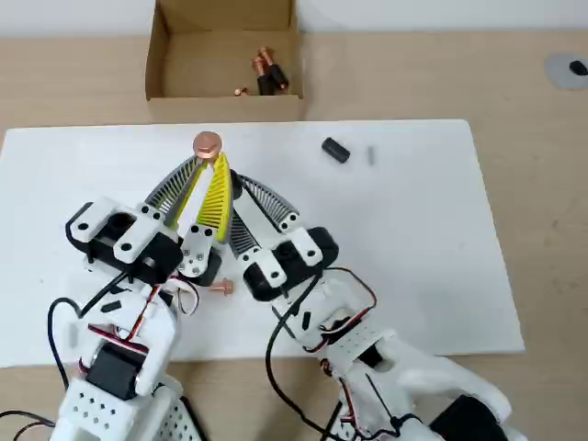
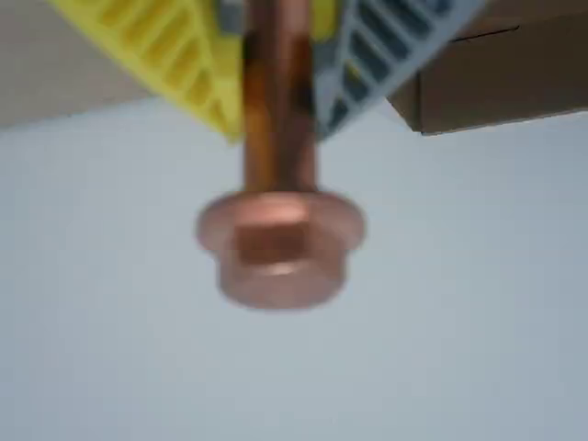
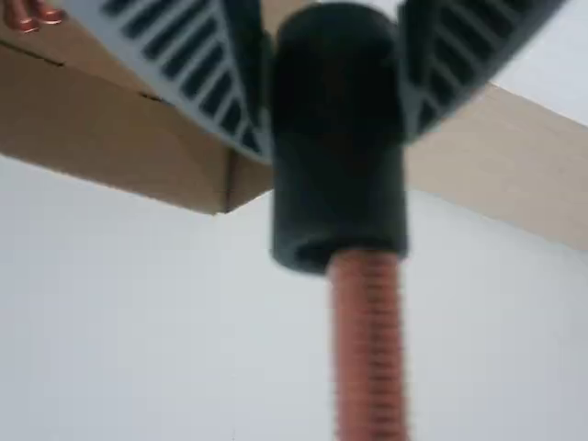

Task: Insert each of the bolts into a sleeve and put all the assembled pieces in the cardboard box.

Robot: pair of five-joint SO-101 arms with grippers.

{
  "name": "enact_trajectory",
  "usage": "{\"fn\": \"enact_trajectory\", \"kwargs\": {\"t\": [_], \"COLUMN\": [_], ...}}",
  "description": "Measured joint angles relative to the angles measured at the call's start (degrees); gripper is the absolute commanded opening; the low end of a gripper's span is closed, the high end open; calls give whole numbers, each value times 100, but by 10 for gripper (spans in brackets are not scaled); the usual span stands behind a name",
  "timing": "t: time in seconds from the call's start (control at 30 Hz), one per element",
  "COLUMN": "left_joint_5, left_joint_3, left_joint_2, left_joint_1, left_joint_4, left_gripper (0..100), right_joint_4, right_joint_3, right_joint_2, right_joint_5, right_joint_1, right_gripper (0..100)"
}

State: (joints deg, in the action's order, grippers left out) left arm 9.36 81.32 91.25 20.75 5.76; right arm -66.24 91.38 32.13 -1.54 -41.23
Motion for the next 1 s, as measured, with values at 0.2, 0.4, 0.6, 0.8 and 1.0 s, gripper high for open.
{"fn": "enact_trajectory", "kwargs": {"t": [0.2, 0.4, 0.6, 0.8, 1.0], "left_joint_5": [0, 141, 510, 765, 958], "left_joint_3": [0, 9, 193, 220, 123], "left_joint_2": [0, 0, -70, -70, -79], "left_joint_1": [-18, -141, -176, 62, 53], "left_joint_4": [0, 0, 123, 158, -53], "left_gripper": [6, 6, 6, 6, 6], "right_joint_4": [0, 0, -44, -26, -26], "right_joint_3": [0, 0, -70, -70, -88], "right_joint_2": [0, 0, 44, 35, 44], "right_joint_5": [-35, -299, -369, -387, -404], "right_joint_1": [0, 9, 26, 26, 26], "right_gripper": [9, 9, 9, 9, 9]}}
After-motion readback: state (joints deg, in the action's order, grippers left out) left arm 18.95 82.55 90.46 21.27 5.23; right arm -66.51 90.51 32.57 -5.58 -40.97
